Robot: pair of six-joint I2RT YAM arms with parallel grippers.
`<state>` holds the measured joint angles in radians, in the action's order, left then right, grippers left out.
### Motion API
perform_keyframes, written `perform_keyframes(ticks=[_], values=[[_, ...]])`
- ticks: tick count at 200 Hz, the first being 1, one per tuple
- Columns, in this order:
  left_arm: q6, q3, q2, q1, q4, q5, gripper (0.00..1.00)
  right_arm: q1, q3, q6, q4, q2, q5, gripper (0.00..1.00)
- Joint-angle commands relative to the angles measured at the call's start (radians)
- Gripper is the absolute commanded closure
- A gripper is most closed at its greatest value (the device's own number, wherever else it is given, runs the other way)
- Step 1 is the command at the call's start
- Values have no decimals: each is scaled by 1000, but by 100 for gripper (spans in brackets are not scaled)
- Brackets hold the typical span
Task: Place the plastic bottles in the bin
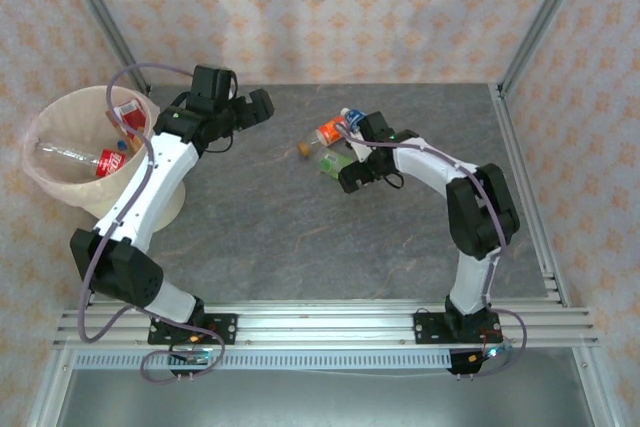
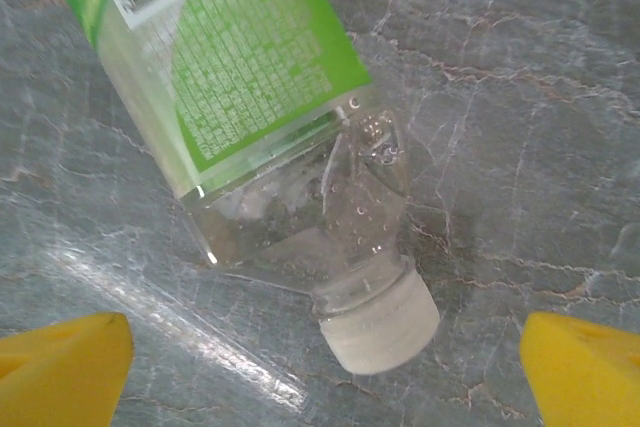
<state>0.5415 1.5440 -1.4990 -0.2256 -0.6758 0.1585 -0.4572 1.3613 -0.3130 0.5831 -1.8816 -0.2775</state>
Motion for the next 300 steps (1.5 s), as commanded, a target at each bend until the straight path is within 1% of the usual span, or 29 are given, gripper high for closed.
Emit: perform_keyframes(ticks=[1,31,56,73,84,99,115,150,172,182,190,205,231,252,273,300], values=[[8,-14,31,-2,27,13,0,-3,47,-73,57,-45,7,0],[6,-19,29,-1,20,13,0,-9,70,-110,54,-98,-11,3],[5,-19,26,-1,12,7,0,-21,83,-128,46,-132,1,4],[4,-22,25,-2,10,7,0,-24,94,-124,46,-156,-3,15],[3,-23,21,-1,8,10,0,-29,98,-127,50,-164,13,19],[1,-23,19,-1,5,9,0,-33,91,-134,39,-161,30,30],[0,-22,16,-1,2,11,0,-39,56,-143,-2,-128,39,41],[-1,-50,17,-1,39,69,0,-53,-26,-153,-76,-28,33,58],[-2,-88,28,-1,95,133,0,-67,-69,-137,-124,34,36,71],[1,-106,36,-1,119,157,0,-73,-89,-113,-154,64,36,76],[4,-123,43,-1,140,177,0,-75,-107,-88,-185,91,23,78],[27,-176,59,-1,200,227,0,-79,-143,-30,-247,152,-32,83],[98,-294,83,-6,362,345,0,-93,-218,63,-390,255,-117,89],[123,-351,104,-39,440,350,0,-102,-275,139,-523,315,-175,100],[126,-397,126,-70,529,366,0,-110,-273,179,-553,329,-237,100],[154,-429,126,-103,647,380,0,-134,-250,190,-550,320,-270,100]])
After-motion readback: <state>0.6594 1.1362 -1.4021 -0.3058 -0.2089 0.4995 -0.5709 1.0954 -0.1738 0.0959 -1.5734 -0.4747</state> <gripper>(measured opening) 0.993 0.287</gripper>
